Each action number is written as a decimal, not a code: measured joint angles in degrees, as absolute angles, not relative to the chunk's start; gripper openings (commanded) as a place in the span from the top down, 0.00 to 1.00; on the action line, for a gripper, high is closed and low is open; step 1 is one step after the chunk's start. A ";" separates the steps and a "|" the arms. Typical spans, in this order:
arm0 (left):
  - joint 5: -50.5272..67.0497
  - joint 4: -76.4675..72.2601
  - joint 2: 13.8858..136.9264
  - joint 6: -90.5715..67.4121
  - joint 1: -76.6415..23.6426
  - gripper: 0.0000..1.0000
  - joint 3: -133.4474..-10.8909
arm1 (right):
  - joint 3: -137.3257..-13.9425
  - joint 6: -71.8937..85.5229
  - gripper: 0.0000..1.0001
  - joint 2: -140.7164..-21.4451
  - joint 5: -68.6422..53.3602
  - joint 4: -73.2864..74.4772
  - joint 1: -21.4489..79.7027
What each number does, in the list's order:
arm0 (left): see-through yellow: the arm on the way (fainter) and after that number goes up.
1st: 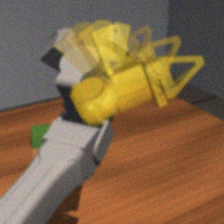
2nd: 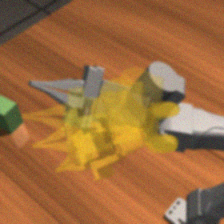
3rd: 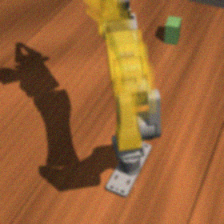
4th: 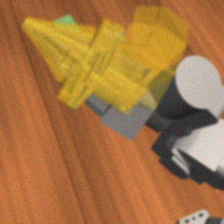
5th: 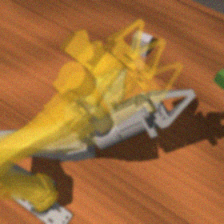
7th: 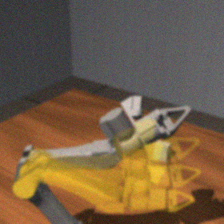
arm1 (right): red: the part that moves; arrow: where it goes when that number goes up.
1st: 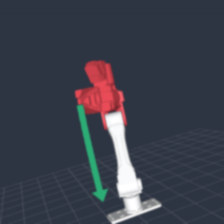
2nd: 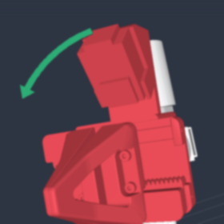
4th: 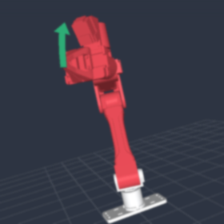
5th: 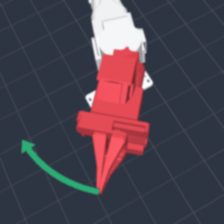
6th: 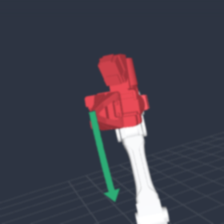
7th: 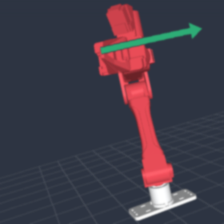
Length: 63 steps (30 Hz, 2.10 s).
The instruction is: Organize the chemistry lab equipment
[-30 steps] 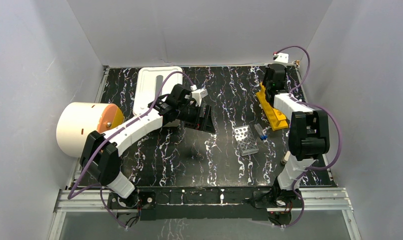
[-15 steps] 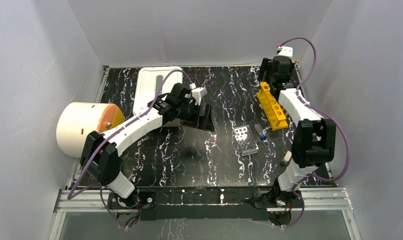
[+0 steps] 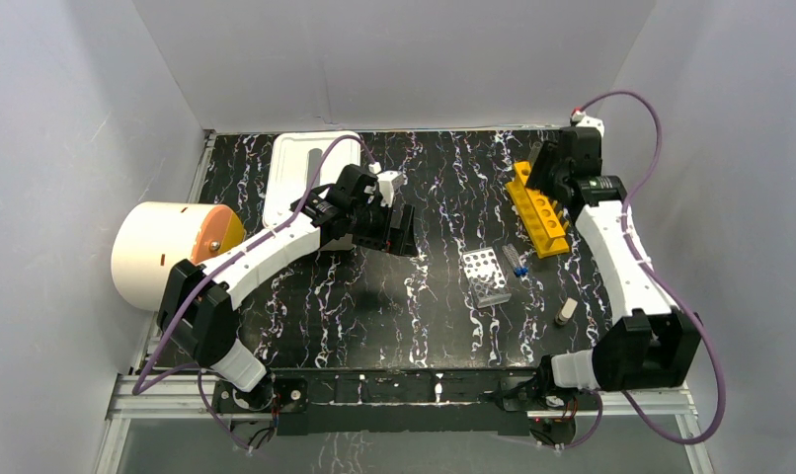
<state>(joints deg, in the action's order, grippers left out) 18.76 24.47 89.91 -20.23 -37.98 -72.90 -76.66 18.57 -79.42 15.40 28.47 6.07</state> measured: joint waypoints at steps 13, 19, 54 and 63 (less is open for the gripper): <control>18.81 24.95 89.82 -19.94 -37.98 0.02 -72.90 | -60.49 21.23 0.57 -76.27 13.30 38.37 12.67; 18.96 24.97 89.82 -20.16 -37.98 0.02 -72.90 | -55.59 21.43 0.57 -82.39 13.69 35.81 14.37; 21.87 27.44 91.55 -21.30 -37.98 0.02 -75.83 | -51.64 16.95 0.64 -92.31 16.32 21.78 14.37; 21.82 27.51 91.55 -21.58 -37.98 0.02 -75.92 | -51.75 14.76 0.85 -93.25 14.70 17.30 14.37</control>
